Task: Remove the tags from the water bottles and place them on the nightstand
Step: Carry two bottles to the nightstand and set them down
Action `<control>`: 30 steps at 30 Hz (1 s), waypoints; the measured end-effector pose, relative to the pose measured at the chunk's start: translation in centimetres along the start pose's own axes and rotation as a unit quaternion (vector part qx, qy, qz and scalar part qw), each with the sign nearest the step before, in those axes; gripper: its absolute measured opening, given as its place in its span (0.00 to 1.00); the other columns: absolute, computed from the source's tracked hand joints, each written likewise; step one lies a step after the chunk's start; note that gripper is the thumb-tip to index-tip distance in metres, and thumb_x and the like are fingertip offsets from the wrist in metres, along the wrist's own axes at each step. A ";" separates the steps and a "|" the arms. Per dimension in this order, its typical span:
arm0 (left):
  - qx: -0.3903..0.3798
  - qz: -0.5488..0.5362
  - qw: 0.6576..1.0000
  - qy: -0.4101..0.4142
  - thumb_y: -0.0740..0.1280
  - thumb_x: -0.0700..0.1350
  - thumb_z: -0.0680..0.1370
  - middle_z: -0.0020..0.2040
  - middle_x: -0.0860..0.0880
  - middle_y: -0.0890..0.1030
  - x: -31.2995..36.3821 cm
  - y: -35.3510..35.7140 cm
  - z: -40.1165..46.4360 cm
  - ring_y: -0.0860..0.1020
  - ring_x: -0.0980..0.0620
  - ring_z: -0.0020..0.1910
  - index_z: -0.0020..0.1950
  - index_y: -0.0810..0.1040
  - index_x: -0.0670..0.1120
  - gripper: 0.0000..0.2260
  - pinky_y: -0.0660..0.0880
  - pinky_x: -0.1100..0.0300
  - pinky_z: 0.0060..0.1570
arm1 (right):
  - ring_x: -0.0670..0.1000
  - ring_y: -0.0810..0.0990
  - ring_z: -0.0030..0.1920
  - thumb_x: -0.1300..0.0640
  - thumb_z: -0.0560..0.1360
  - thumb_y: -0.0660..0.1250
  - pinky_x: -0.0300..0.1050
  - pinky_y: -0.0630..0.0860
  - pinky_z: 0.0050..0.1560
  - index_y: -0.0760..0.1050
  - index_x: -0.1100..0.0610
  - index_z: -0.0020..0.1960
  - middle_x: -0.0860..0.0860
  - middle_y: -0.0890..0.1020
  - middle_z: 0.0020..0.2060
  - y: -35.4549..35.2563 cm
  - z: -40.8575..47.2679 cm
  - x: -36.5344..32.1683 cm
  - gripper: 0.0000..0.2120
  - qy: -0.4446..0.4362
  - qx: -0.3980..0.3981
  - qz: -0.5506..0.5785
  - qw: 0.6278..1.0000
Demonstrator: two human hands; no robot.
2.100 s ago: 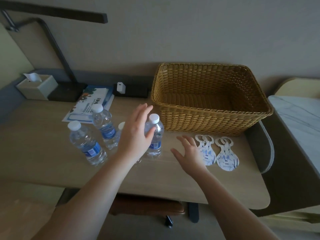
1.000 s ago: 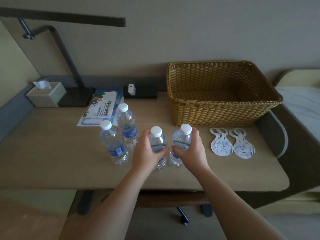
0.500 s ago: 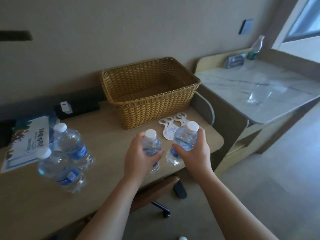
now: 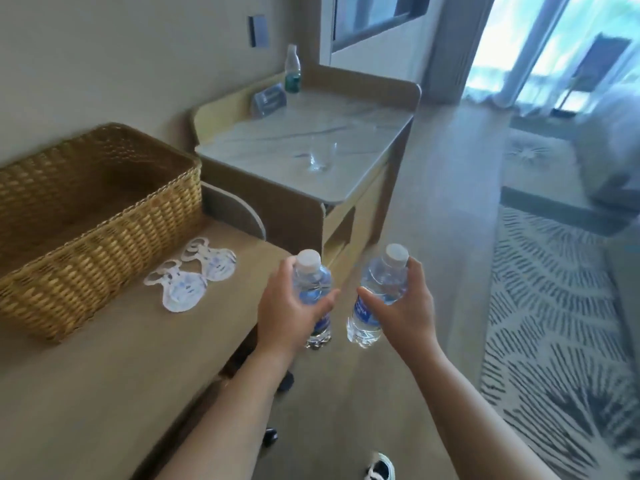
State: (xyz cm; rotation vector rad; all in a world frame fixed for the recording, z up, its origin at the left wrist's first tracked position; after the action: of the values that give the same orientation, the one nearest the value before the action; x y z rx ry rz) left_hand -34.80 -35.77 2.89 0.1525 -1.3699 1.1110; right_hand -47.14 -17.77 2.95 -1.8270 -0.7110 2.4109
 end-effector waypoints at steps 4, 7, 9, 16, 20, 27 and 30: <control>-0.069 -0.030 0.997 0.027 0.77 0.57 0.66 0.52 0.54 0.77 3.2 7.7 2.0 0.77 0.55 0.50 0.59 0.70 0.54 0.27 0.76 0.62 0.48 | 0.46 0.81 0.51 0.50 0.62 0.80 0.46 0.78 0.53 0.67 0.42 0.61 0.45 0.80 0.52 -6.2 1.8 3.9 0.33 0.034 0.053 0.001 0.998; -0.108 -0.040 0.992 0.051 0.78 0.56 0.66 0.52 0.54 0.77 6.0 13.4 3.4 0.77 0.55 0.50 0.59 0.71 0.53 0.27 0.74 0.65 0.48 | 0.44 0.81 0.50 0.48 0.61 0.79 0.43 0.78 0.51 0.67 0.41 0.60 0.44 0.81 0.51 -10.6 3.4 6.3 0.33 0.041 0.086 -0.013 0.995; -0.132 -0.043 0.988 0.066 0.78 0.56 0.66 0.53 0.54 0.78 8.0 17.4 4.2 0.77 0.55 0.50 0.59 0.70 0.53 0.27 0.75 0.61 0.49 | 0.41 0.80 0.50 0.46 0.61 0.79 0.37 0.76 0.49 0.66 0.41 0.60 0.43 0.80 0.51 -13.7 4.6 8.1 0.33 0.046 0.108 -0.024 0.993; -0.187 -0.046 0.977 0.090 0.77 0.59 0.65 0.53 0.52 0.78 15.2 30.3 6.6 0.78 0.52 0.49 0.59 0.71 0.53 0.28 0.78 0.51 0.49 | 0.32 0.78 0.46 0.47 0.62 0.78 0.23 0.70 0.41 0.67 0.43 0.59 0.37 0.78 0.48 -24.8 9.9 13.3 0.30 0.056 0.170 -0.066 0.982; -0.216 -0.067 0.970 0.094 0.78 0.55 0.65 0.54 0.50 0.79 18.7 36.4 8.2 0.78 0.51 0.51 0.59 0.72 0.51 0.27 0.78 0.49 0.51 | 0.30 0.76 0.46 0.47 0.62 0.78 0.21 0.67 0.40 0.68 0.45 0.60 0.36 0.77 0.46 -30.4 13.0 15.9 0.31 0.067 0.203 -0.089 0.973; -0.246 -0.069 0.960 0.115 0.78 0.56 0.65 0.54 0.50 0.79 22.9 46.0 12.6 0.78 0.51 0.50 0.59 0.72 0.52 0.27 0.78 0.54 0.50 | 0.38 0.78 0.47 0.46 0.63 0.78 0.28 0.68 0.43 0.68 0.48 0.62 0.41 0.78 0.49 -36.6 19.5 20.6 0.32 0.094 0.235 -0.100 0.962; -0.255 -0.066 0.957 0.125 0.78 0.57 0.65 0.53 0.51 0.79 23.7 50.4 15.3 0.78 0.52 0.50 0.60 0.72 0.53 0.28 0.78 0.54 0.50 | 0.34 0.77 0.46 0.45 0.62 0.78 0.27 0.67 0.43 0.67 0.43 0.59 0.36 0.77 0.47 -38.3 23.1 22.8 0.30 0.098 0.242 -0.102 0.960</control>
State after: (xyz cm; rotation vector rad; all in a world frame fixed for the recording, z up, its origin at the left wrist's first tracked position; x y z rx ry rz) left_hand -84.90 -7.08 1.52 -0.2619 -1.3517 0.6134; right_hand -84.71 15.47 1.40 -1.6589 -0.2438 2.0068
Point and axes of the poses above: each hand's wrist, its own z-axis towards the middle knuckle, its own y-axis out of the palm, x = y × z, the point moved 10 cm from there along z, towards the middle knuckle
